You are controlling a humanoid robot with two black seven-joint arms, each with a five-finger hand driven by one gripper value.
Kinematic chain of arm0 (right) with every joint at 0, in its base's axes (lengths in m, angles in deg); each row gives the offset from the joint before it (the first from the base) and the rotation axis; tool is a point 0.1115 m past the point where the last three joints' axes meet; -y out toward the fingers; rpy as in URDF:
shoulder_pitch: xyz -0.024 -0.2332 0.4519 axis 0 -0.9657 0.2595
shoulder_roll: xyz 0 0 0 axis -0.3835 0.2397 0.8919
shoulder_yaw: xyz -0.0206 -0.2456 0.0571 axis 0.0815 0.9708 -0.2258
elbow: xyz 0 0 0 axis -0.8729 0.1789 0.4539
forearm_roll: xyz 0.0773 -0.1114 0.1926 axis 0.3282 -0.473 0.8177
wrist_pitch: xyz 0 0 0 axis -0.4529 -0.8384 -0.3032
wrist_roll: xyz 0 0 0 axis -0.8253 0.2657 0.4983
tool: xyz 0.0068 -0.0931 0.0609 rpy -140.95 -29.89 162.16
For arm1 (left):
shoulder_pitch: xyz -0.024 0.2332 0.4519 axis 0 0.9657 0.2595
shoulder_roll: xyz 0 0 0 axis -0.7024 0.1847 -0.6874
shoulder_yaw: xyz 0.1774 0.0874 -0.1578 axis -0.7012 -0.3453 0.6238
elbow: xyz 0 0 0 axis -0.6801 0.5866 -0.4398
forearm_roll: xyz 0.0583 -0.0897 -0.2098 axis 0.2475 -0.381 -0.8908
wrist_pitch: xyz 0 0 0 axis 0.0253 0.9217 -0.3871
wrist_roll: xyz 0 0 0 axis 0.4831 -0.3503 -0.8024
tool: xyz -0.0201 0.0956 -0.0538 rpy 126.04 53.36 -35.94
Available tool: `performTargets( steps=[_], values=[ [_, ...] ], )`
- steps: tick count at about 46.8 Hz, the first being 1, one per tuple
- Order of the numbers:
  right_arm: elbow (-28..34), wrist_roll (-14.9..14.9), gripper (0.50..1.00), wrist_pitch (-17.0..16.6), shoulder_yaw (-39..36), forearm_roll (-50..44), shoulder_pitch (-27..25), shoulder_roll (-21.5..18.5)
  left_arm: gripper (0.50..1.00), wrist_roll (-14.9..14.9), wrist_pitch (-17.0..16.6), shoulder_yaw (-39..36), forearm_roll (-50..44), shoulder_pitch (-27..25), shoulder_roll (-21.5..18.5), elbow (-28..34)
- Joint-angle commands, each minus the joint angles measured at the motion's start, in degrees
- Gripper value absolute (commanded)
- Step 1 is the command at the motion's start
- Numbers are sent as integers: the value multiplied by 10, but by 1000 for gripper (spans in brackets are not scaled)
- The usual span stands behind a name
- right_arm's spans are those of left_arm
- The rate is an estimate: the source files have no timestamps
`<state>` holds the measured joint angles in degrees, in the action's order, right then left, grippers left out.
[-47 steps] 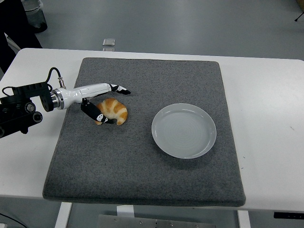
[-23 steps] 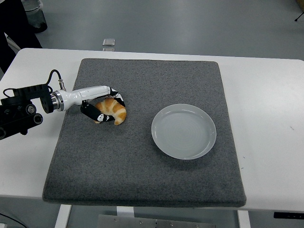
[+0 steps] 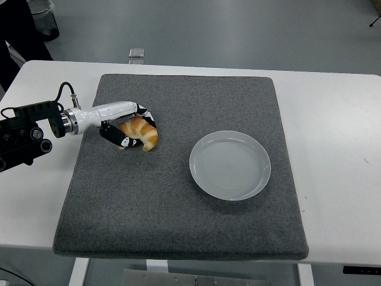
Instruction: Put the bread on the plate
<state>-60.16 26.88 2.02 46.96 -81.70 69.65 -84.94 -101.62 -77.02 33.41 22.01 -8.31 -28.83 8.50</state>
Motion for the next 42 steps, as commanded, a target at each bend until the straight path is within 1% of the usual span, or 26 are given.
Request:
performTargets(
  steps=[1,6,10,15,21,26,33,42],
  values=[
    [0,0,930,0,-1,0,0,0,500,-2,0,3,-1,1,-1,2],
    [0,0,930,0,0,0,0,0,500,-4,0,9,-3,1,-3,3],
    [0,0,930,0,0,0,0,0,500,-4,-3,11,-4,-2,-14,4],
    [0,0,930,0,0,0,0,0,500,-5,-18,17,-4,-2,-25,6],
    [0,0,930,0,-1,0,0,0,500,-5,-22,26,-6,-4,-48,7],
    [0,0,930,0,0,0,0,0,500,-13,-22,41,-5,-4,-70,7],
    [0,0,930,0,-1,0,0,0,500,-18,-22,43,-5,-25,-95,6],
    [0,0,932,0,-1,0,1,0,500,-18,-21,42,-5,-69,-98,5]
  ],
)
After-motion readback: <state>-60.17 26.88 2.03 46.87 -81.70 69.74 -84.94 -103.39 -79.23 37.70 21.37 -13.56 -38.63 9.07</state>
